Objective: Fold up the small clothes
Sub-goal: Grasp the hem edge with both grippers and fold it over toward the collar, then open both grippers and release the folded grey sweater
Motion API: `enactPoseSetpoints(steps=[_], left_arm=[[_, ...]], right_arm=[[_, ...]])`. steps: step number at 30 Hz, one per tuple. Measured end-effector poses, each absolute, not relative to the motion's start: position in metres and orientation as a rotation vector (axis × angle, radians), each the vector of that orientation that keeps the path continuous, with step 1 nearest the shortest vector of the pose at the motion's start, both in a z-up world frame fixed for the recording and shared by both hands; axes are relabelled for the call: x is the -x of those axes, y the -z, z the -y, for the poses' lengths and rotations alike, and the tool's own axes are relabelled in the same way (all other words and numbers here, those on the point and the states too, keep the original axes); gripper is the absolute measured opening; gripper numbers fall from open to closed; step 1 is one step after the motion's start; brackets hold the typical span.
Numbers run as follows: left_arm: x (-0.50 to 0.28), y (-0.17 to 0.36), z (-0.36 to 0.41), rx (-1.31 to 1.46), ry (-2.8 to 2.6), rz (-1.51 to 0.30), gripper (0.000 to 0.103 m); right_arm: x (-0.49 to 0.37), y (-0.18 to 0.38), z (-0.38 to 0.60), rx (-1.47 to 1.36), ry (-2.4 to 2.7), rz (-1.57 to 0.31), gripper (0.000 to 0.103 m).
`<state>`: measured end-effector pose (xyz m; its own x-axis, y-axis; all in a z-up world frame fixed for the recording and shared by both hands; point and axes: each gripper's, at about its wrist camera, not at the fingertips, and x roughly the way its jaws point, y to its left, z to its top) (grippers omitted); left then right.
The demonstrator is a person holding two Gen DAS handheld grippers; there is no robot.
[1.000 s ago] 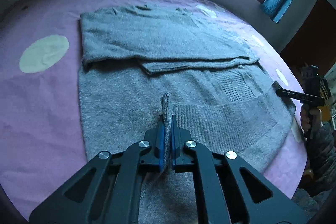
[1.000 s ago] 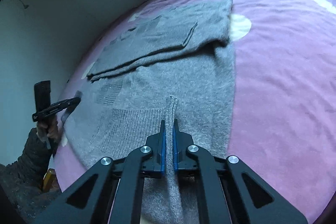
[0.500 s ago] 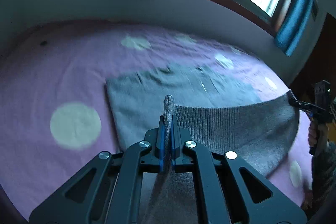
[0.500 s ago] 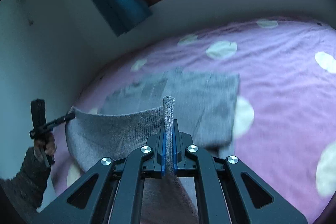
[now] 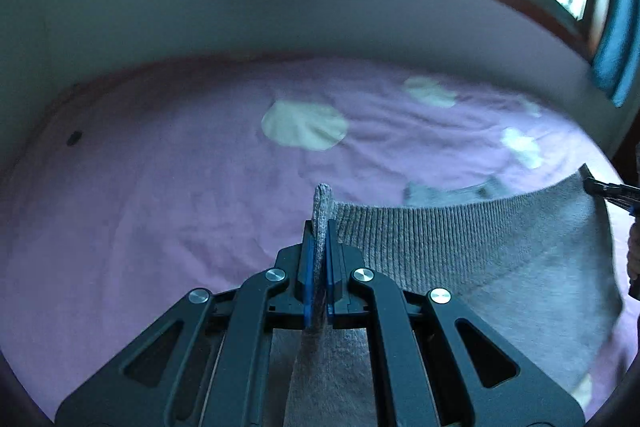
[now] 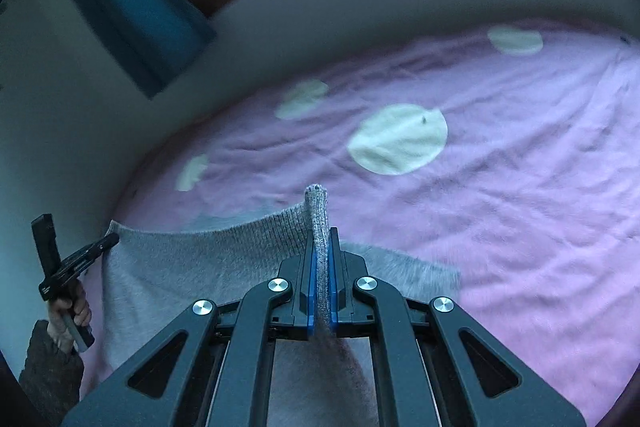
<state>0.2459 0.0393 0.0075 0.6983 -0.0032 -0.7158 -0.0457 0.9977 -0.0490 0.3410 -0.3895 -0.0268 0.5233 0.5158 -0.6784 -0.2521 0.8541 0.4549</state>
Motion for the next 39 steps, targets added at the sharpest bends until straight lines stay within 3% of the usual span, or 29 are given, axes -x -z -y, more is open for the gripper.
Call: enactPoseSetpoints(steps=[7, 13, 15, 17, 18, 20, 25, 30, 39], left_arm=[[-0.268, 0.051, -0.054, 0.085, -0.068, -0.897, 0.004], [-0.263, 0.049, -0.052, 0.074, -0.071, -0.882, 0.009], [-0.254, 0.042, -0.05, 0.072, -0.072, -0.87, 0.016], [-0.243, 0.036, -0.047, 0.076, -0.073, -0.864, 0.032], [-0.231, 0.032, -0.046, 0.098, -0.066, -0.856, 0.035], [-0.205, 0.024, -0.042, 0.147, -0.029, -0.832, 0.039], [-0.141, 0.016, -0.019, 0.159, 0.059, -0.8, 0.047], [-0.087, 0.022, -0.014, 0.217, 0.091, -0.797, 0.054], [-0.065, 0.053, -0.026, 0.275, 0.034, -0.85, 0.054]], right_arm=[[-0.363, 0.081, 0.397, -0.394, -0.441, -0.999, 0.004], [-0.36, 0.08, 0.405, -0.463, -0.454, -1.005, 0.004], [-0.356, 0.076, 0.408, -0.461, -0.437, -1.005, 0.009], [-0.347, 0.069, 0.413, -0.466, -0.422, -1.004, 0.026], [-0.342, 0.066, 0.414, -0.477, -0.422, -0.998, 0.031], [-0.323, 0.057, 0.419, -0.502, -0.438, -0.974, 0.044], [-0.258, 0.041, 0.43, -0.535, -0.495, -0.921, 0.059], [-0.186, 0.045, 0.449, -0.586, -0.503, -0.914, 0.06], [-0.137, 0.083, 0.478, -0.678, -0.467, -0.917, 0.06]])
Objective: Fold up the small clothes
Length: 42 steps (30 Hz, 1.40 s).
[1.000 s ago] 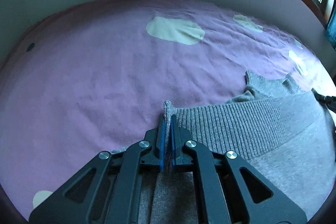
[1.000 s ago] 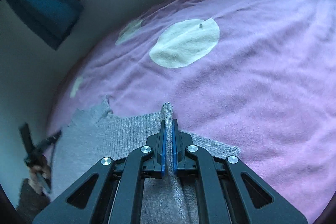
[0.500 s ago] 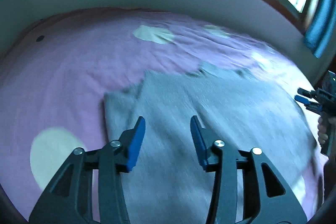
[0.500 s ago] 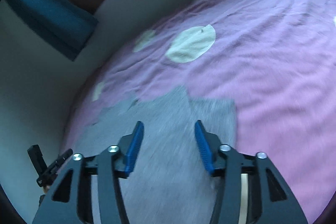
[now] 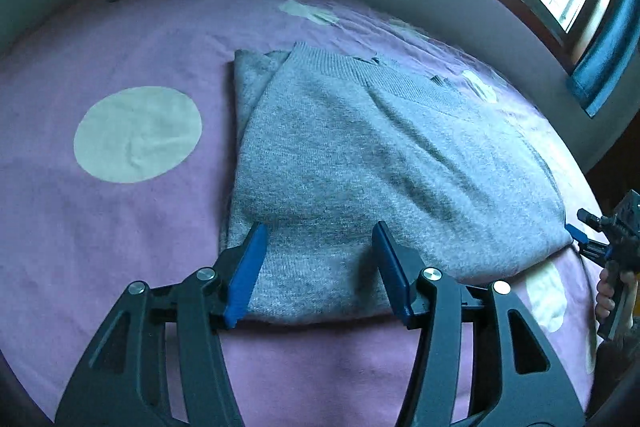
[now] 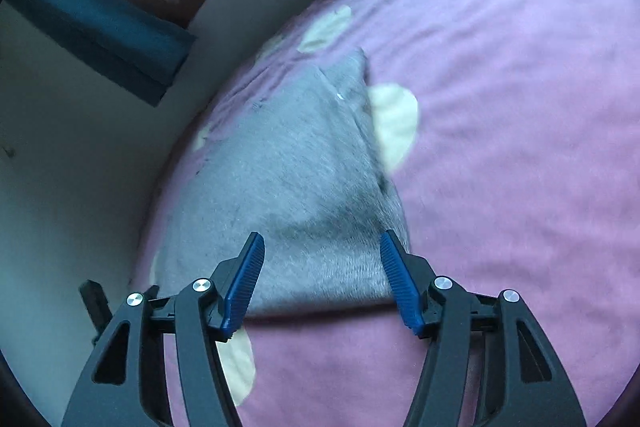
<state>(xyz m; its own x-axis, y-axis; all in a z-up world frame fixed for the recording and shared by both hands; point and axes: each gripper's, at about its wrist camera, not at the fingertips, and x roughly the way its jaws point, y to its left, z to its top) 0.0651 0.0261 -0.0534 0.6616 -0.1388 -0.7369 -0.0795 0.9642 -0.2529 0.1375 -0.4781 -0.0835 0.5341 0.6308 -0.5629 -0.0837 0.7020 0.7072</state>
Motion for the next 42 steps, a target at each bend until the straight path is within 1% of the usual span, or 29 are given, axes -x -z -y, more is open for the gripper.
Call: enactPoseSetpoints(steps=[6, 13, 19, 21, 23, 25, 26, 28, 29, 31, 35, 42], left_arm=[[-0.064, 0.056, -0.034, 0.322, 0.056, -0.837, 0.054], [-0.063, 0.056, -0.038, 0.343, 0.066, -0.83, 0.054], [-0.063, 0.057, -0.042, 0.38, 0.082, -0.826, 0.055], [-0.062, 0.057, -0.043, 0.392, 0.092, -0.822, 0.057], [-0.063, 0.056, -0.042, 0.396, 0.113, -0.817, 0.063], [-0.063, 0.055, -0.04, 0.399, 0.142, -0.812, 0.076], [-0.063, 0.055, -0.039, 0.403, 0.163, -0.807, 0.079], [-0.063, 0.055, -0.037, 0.409, 0.191, -0.804, 0.091], [-0.064, 0.055, -0.036, 0.413, 0.209, -0.802, 0.093], [-0.064, 0.055, -0.035, 0.413, 0.21, -0.803, 0.094], [-0.068, 0.055, -0.031, 0.405, 0.216, -0.809, 0.099], [-0.071, 0.057, -0.032, 0.412, 0.224, -0.812, 0.1]], right_arm=[[-0.132, 0.079, 0.471, -0.604, -0.465, -0.89, 0.061], [-0.129, 0.078, 0.471, -0.592, -0.469, -0.875, 0.063], [-0.129, 0.075, 0.466, -0.57, -0.492, -0.864, 0.073], [-0.129, 0.074, 0.463, -0.565, -0.5, -0.86, 0.076], [-0.129, 0.072, 0.46, -0.56, -0.5, -0.855, 0.082], [-0.128, 0.069, 0.455, -0.542, -0.481, -0.856, 0.084], [-0.128, 0.067, 0.452, -0.529, -0.465, -0.859, 0.084], [-0.123, 0.061, 0.444, -0.49, -0.428, -0.867, 0.084], [-0.122, 0.058, 0.439, -0.478, -0.421, -0.87, 0.084], [-0.121, 0.05, 0.425, -0.472, -0.444, -0.869, 0.084], [-0.134, 0.032, 0.382, -0.451, -0.51, -0.874, 0.084], [-0.192, 0.021, 0.298, -0.394, -0.598, -0.914, 0.085]])
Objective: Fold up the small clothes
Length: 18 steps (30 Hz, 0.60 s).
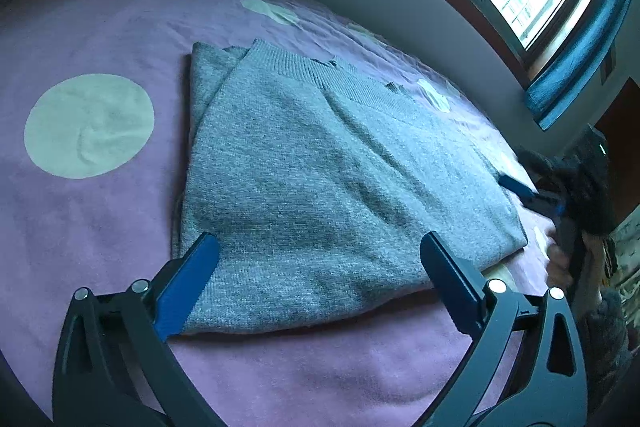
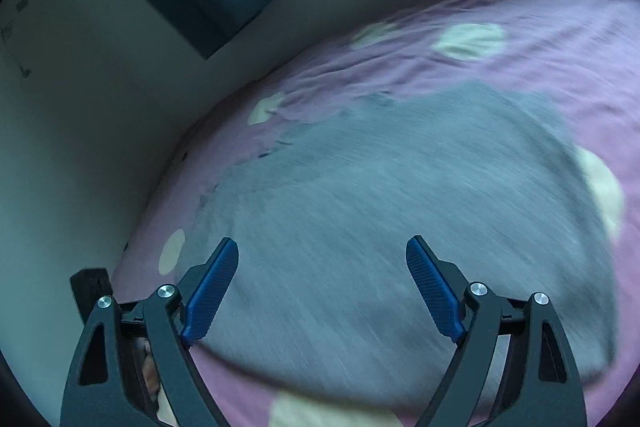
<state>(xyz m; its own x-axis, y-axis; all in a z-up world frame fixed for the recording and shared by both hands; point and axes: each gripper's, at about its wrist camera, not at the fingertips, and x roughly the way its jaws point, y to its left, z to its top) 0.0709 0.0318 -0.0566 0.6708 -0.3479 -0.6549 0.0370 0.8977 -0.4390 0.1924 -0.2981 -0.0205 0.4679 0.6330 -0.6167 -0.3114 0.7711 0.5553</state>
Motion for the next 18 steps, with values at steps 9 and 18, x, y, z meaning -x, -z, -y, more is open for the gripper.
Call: enactPoseSetpoints(steps=[9, 18], left_arm=[[-0.072, 0.058, -0.034, 0.418, 0.227, -0.814, 0.1], [-0.073, 0.058, -0.035, 0.423, 0.231, -0.812, 0.1]], right_arm=[[-0.258, 0.056, 0.23, -0.436, -0.585, -1.034, 0.089], [-0.237, 0.046, 0.232, -0.398, -0.567, -1.0, 0.091]])
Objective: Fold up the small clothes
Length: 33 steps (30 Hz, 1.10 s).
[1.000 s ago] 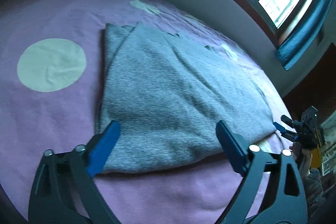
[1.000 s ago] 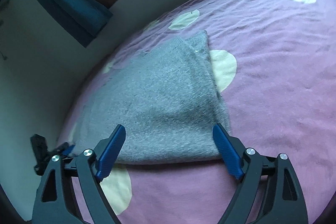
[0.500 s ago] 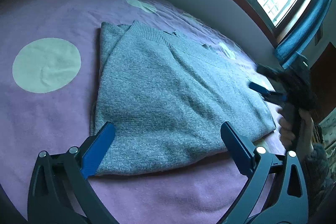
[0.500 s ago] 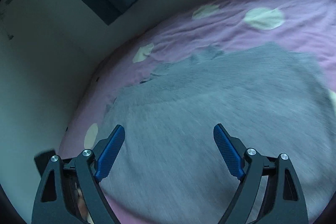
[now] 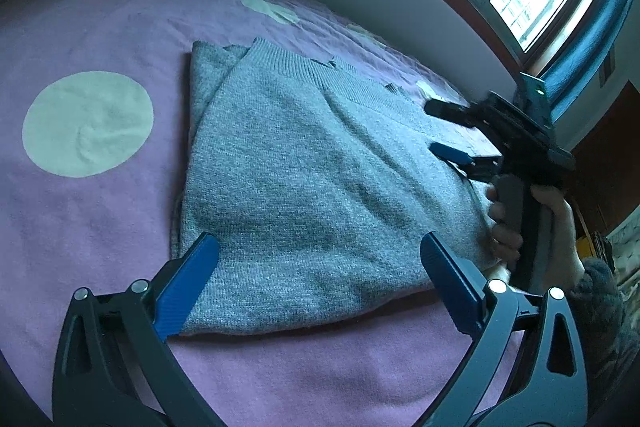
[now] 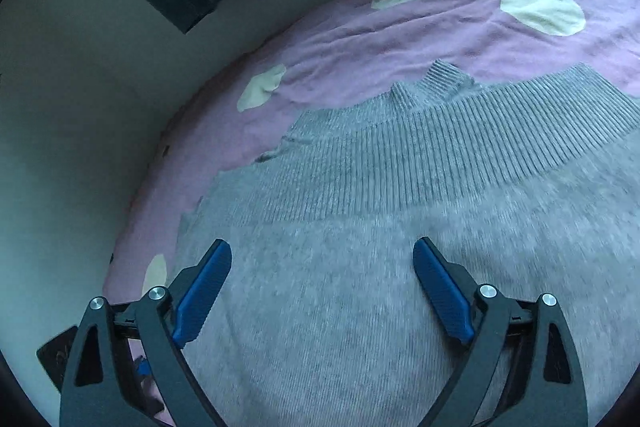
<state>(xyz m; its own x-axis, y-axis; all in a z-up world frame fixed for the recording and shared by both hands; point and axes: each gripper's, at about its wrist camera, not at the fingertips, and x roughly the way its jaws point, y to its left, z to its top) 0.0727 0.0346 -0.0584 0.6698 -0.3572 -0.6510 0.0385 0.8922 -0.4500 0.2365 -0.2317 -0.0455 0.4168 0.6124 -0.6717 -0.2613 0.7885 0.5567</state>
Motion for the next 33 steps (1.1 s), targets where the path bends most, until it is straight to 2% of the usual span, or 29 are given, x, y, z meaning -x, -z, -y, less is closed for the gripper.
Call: enactPoseSetpoints(steps=[14, 26, 30, 33], left_arm=[[-0.07, 0.058, -0.038, 0.443, 0.239, -0.804, 0.1], [-0.065, 0.053, -0.048, 0.499, 0.258, -0.778, 0.1], [-0.052, 0.037, -0.072, 0.588, 0.197, -0.686, 0.1], [-0.061, 0.043, -0.088, 0.63, 0.163, -0.736, 0.1]], right_arm=[[-0.114, 0.05, 0.253, -0.412, -0.67, -0.98, 0.091], [-0.102, 0.07, 0.258, -0.439, -0.718, -0.928, 0.092], [-0.099, 0.07, 0.258, -0.426, -0.716, -0.923, 0.093], [-0.099, 0.069, 0.257, -0.422, -0.716, -0.921, 0.094]])
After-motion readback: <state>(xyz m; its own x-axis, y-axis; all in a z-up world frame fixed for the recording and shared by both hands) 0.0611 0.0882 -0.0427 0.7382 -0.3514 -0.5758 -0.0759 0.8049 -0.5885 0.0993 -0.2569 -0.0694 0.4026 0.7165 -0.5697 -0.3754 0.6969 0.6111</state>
